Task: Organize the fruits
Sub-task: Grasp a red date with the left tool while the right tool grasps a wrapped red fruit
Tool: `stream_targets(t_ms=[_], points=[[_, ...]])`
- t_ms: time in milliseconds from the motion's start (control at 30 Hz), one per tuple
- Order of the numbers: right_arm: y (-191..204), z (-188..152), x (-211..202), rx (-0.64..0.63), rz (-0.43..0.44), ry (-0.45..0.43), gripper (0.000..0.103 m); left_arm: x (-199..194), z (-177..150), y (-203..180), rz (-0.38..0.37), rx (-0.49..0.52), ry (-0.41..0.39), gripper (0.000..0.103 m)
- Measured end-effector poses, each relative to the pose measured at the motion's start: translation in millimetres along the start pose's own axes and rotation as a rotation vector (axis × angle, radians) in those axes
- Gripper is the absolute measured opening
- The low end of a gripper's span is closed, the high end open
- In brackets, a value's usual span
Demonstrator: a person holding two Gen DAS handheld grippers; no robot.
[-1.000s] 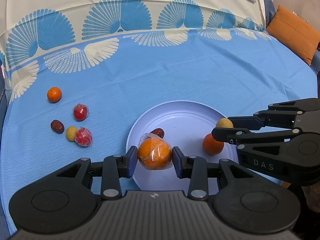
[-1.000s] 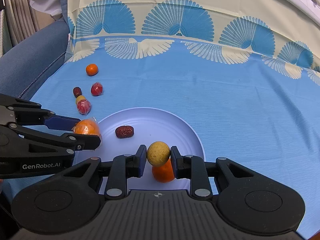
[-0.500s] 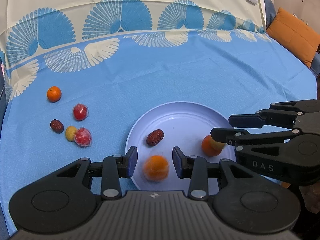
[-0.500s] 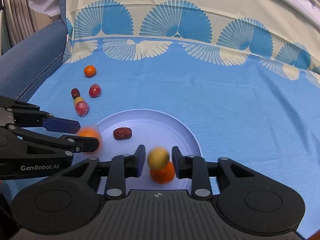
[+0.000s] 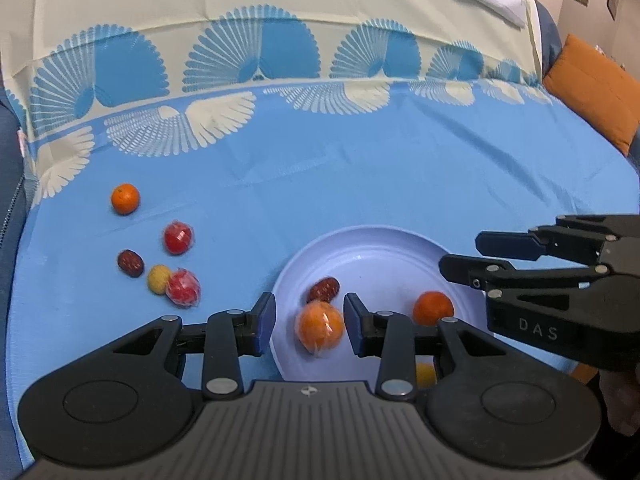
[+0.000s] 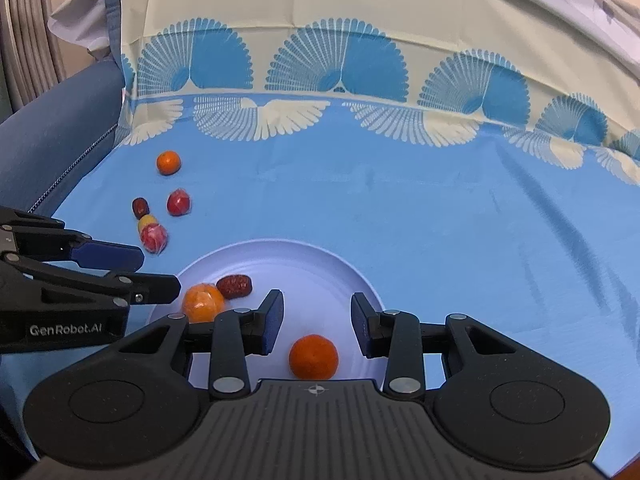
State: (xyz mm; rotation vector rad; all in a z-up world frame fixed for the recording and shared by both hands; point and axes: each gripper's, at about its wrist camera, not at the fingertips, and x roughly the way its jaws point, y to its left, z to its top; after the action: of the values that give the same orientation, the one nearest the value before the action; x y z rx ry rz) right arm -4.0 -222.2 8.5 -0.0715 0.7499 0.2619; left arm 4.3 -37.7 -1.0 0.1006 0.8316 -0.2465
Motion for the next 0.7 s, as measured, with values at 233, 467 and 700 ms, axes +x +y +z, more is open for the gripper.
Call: stream_targets(t_ms=[233, 467, 700], points=[[0.3, 3.8, -4.7, -0.009, -0.026, -0.056, 0.039, -8.7, 7.4, 8.8, 0.023, -0.021, -0.043, 0.005], [-3.1, 7.4, -10.3, 0.017, -0.029, -0.107, 0.028, -17.8, 18.2, 20.8, 0.068, -0.012, -0.107, 0.002], [-2.0, 10.7, -15.2, 0.026, -0.009, -0.141, 0.026, -24.0, 39.0, 97.7, 0.153, -0.211, -0.128, 0.003]])
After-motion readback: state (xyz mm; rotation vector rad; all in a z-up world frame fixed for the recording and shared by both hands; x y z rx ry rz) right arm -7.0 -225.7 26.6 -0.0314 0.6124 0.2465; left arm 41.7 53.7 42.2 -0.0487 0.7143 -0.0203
